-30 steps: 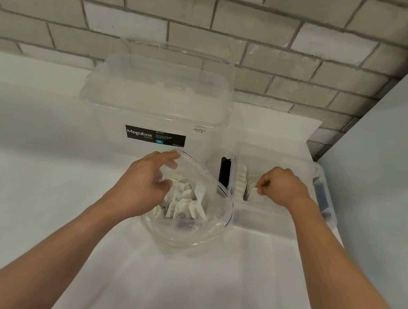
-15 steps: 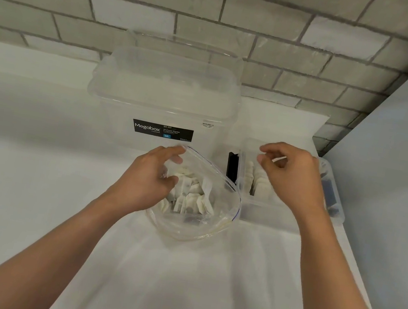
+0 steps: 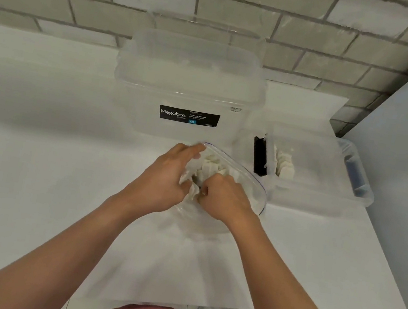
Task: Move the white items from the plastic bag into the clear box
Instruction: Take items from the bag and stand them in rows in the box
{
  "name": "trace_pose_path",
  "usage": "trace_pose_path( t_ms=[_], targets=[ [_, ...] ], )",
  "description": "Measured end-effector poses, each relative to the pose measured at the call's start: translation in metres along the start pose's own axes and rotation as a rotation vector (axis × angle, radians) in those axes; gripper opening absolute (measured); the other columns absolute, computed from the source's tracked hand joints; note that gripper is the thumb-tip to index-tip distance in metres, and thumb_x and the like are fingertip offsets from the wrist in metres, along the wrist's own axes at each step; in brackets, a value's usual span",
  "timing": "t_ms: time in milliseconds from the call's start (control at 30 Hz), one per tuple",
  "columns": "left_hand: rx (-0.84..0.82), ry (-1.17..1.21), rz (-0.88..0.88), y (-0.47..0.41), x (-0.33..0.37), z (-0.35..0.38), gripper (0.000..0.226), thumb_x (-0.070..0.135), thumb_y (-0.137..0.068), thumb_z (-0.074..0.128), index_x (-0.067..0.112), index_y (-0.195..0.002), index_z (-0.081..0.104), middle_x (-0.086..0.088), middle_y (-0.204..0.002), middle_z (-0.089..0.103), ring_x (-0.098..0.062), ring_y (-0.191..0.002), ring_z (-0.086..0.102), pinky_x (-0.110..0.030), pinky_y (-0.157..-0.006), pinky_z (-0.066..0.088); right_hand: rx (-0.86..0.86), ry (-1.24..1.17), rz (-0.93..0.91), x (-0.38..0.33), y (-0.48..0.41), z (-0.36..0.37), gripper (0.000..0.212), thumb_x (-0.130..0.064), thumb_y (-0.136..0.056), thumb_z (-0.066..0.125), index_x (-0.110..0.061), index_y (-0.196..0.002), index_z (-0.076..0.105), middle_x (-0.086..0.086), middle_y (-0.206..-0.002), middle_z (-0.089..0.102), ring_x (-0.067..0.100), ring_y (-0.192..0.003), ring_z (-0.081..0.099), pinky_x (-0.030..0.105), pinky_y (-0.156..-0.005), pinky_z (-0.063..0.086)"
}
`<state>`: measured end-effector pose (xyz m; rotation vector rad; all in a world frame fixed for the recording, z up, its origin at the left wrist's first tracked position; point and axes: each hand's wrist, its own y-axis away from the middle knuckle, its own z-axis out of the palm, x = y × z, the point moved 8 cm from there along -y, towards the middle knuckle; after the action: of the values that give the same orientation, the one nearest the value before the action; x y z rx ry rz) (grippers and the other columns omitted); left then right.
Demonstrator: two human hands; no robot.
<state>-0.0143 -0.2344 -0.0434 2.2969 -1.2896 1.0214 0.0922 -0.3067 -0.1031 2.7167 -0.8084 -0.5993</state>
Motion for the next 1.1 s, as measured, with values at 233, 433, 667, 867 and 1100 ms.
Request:
trace_pose_path(
  t_ms=[233,433,667,867,1100],
  targets=[
    [-0.003,0.054,0.033,0.002,-0.009,-0.001,0.074,0.009,-0.087,0.066,0.030,-0.150,0.034,0.014,-0.127,0.048,0.014,-0.087,0.048,0.001,-0.075,0.034,0.179,-0.093,0.105,-0.004,0.000,0.000,0.017,-0.023,-0.089,0.054,-0.028,-0.095,0.070,0.002,-0.100,0.070,0.030,-0.092,0.066,0.033,-0.069,0.048],
    [-0.044,0.065,0.068,-0.004,-0.011,-0.006,0.072,0.009,-0.086,0.068,0.032,-0.147,0.038,0.013,-0.125,0.050,0.006,-0.081,0.051,0.001,-0.074,0.035,0.468,0.087,-0.116,-0.029,0.032,-0.043,0.022,-0.019,-0.090,0.056,-0.026,-0.105,0.071,-0.002,-0.096,0.072,0.032,-0.087,0.066,0.036,-0.065,0.050],
    [-0.081,0.115,0.101,-0.009,-0.007,-0.006,0.060,0.033,-0.075,0.083,0.039,-0.129,0.057,0.011,-0.112,0.049,0.001,-0.085,0.053,0.000,-0.073,0.034,0.567,0.315,-0.250,-0.033,0.069,-0.088,0.032,-0.010,-0.084,0.073,-0.032,-0.106,0.074,-0.010,-0.091,0.070,0.024,-0.080,0.070,0.034,-0.052,0.053],
    [-0.078,0.113,0.113,-0.012,0.001,0.000,0.025,0.040,-0.080,0.078,0.031,-0.101,0.071,0.009,-0.108,0.054,0.007,-0.085,0.051,-0.002,-0.071,0.033,0.620,0.093,-0.293,-0.039,0.084,-0.112,0.016,-0.022,-0.096,0.064,-0.028,-0.107,0.075,-0.007,-0.097,0.075,0.020,-0.087,0.071,0.041,-0.064,0.057],
    [-0.049,0.156,0.097,-0.010,0.003,-0.002,0.057,0.045,-0.073,0.082,0.040,-0.125,0.059,0.020,-0.110,0.054,0.009,-0.084,0.052,0.000,-0.072,0.035,0.635,0.011,-0.269,-0.011,0.093,-0.133,0.012,-0.026,-0.096,0.063,-0.031,-0.101,0.072,-0.015,-0.096,0.072,0.009,-0.082,0.066,0.040,-0.069,0.056]
  ],
)
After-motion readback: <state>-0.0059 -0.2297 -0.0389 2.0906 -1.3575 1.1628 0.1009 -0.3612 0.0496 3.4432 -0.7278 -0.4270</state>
